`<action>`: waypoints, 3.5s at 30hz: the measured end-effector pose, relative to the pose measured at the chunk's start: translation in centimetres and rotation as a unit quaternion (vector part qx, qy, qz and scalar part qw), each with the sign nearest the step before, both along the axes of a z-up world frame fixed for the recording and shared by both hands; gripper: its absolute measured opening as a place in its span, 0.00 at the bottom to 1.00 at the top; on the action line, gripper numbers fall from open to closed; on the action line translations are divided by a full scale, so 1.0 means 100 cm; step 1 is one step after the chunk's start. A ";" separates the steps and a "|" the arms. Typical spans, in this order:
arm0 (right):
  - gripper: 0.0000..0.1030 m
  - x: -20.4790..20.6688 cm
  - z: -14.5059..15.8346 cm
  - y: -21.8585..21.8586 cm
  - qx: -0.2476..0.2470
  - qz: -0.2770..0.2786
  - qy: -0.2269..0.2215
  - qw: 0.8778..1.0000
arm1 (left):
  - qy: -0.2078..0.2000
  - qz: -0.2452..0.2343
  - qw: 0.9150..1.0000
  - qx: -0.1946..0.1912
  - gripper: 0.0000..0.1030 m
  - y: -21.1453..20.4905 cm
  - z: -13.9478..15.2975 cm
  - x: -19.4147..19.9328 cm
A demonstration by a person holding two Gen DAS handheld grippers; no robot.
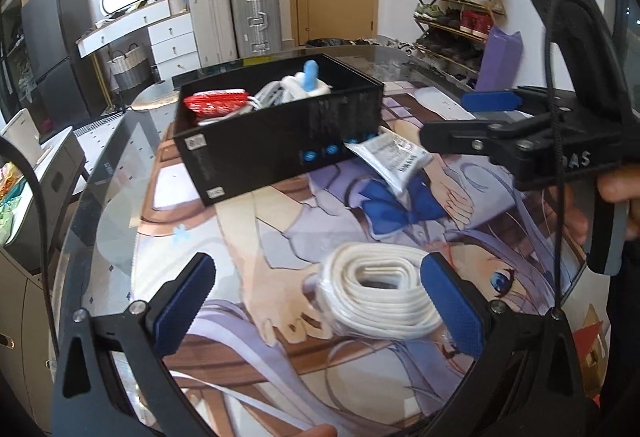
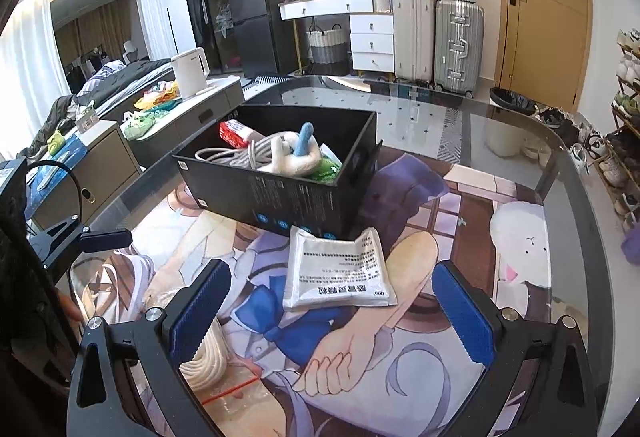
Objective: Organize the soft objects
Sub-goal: 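Move the left tool to the bagged rope coil while the right tool approaches the white packet, then grasp the bagged rope coil with the left tool while the right tool grasps the white packet, then lift the rope coil and white packet over the black box with both tools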
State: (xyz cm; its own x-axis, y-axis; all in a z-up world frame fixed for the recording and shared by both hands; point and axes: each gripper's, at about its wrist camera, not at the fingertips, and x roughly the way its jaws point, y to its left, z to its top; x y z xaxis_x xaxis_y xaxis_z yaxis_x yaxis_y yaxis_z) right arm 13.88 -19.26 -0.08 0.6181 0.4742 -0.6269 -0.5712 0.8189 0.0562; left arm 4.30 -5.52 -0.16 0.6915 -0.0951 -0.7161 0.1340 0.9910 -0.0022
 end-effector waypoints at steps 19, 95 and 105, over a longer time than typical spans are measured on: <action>0.99 0.011 -0.012 -0.006 -0.004 -0.019 0.017 1.000 | 0.032 -0.064 0.997 0.026 1.00 -0.036 -0.015 -0.001; 0.58 0.015 -0.025 0.019 -0.032 -0.017 0.019 0.999 | 0.001 0.023 1.000 -0.015 0.62 0.049 0.004 0.009; 0.58 0.001 0.011 0.023 -0.006 -0.003 -0.023 1.000 | -0.031 0.040 0.999 -0.009 0.62 0.062 0.030 0.017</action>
State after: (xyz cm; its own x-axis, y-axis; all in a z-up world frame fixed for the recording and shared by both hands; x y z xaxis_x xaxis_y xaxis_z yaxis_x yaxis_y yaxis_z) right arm 14.01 -16.93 1.03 0.6491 0.4635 -0.6033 -0.5680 0.8227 0.0209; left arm 6.02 0.67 2.82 0.7404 -0.0499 -0.6703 0.0546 0.9984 -0.0139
